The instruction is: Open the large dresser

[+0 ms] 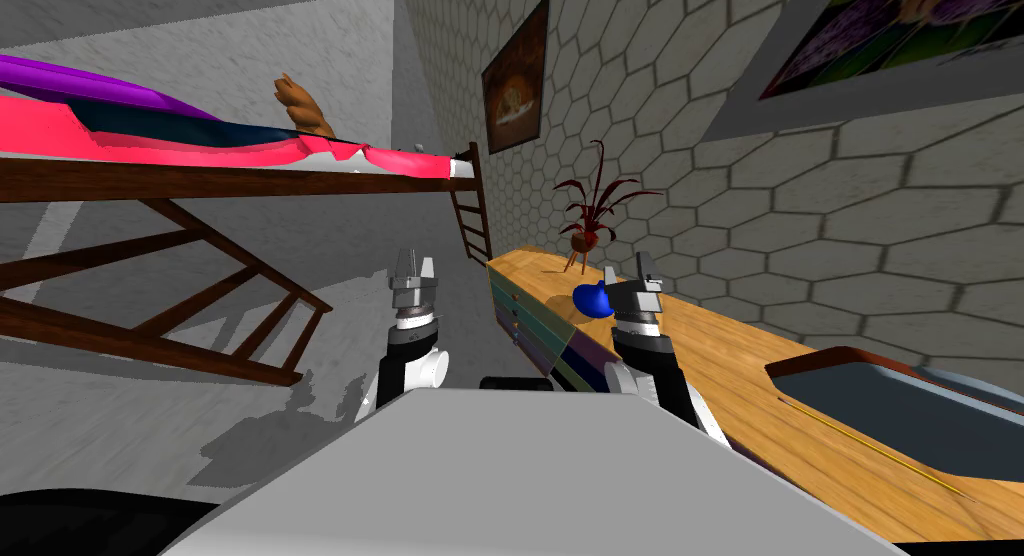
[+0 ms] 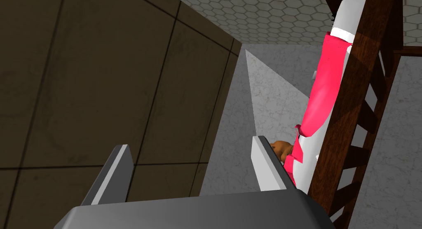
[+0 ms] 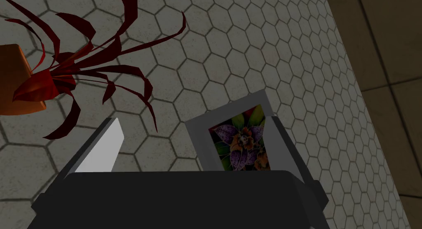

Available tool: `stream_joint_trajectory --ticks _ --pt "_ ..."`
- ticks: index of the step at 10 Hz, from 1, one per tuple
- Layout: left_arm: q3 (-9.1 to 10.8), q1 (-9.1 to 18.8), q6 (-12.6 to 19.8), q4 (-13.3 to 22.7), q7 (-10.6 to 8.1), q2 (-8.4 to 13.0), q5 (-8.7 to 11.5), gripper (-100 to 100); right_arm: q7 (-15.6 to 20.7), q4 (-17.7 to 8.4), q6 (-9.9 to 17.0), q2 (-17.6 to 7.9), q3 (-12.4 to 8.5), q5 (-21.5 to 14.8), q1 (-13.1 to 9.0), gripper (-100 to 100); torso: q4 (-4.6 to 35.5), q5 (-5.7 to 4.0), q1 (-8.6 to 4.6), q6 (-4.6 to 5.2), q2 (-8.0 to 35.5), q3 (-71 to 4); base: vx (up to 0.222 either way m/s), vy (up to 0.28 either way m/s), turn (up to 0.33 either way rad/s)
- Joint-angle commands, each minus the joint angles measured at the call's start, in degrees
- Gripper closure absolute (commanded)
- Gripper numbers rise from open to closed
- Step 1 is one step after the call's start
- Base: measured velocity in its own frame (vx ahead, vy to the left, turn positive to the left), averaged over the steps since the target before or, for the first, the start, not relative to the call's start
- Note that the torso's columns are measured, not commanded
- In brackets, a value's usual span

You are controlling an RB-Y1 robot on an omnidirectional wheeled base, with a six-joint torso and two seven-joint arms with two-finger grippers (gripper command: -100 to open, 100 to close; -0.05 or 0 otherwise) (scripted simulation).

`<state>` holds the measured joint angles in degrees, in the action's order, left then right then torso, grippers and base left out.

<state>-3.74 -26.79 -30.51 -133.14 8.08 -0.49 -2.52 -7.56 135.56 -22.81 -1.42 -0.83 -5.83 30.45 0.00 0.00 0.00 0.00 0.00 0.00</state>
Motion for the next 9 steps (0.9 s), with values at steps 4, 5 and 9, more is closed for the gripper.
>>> stream_joint_trajectory --ticks 4,5,9 --pt "0.0 0.0 0.0 0.0 0.0 0.0 0.0 0 0.0 0.0 0.0 0.0 0.0 0.0 0.0 0 14.2 0.0 0.0 0.0 14.2 -28.5 0.0 0.0 0.0" --pt "0.0 0.0 0.0 0.0 0.0 0.0 0.0 0 0.0 0.0 0.0 0.0 0.0 0.0 0.0 0 18.5 0.0 0.0 0.0 18.5 -36.9 0.0 0.0 0.0" --pt "0.0 0.0 0.0 0.0 0.0 0.0 0.0 0 0.0 0.0 0.0 0.0 0.0 0.0 0.0 0 35.4 0.0 0.0 0.0 35.4 -70.7 0.0 0.0 0.0"
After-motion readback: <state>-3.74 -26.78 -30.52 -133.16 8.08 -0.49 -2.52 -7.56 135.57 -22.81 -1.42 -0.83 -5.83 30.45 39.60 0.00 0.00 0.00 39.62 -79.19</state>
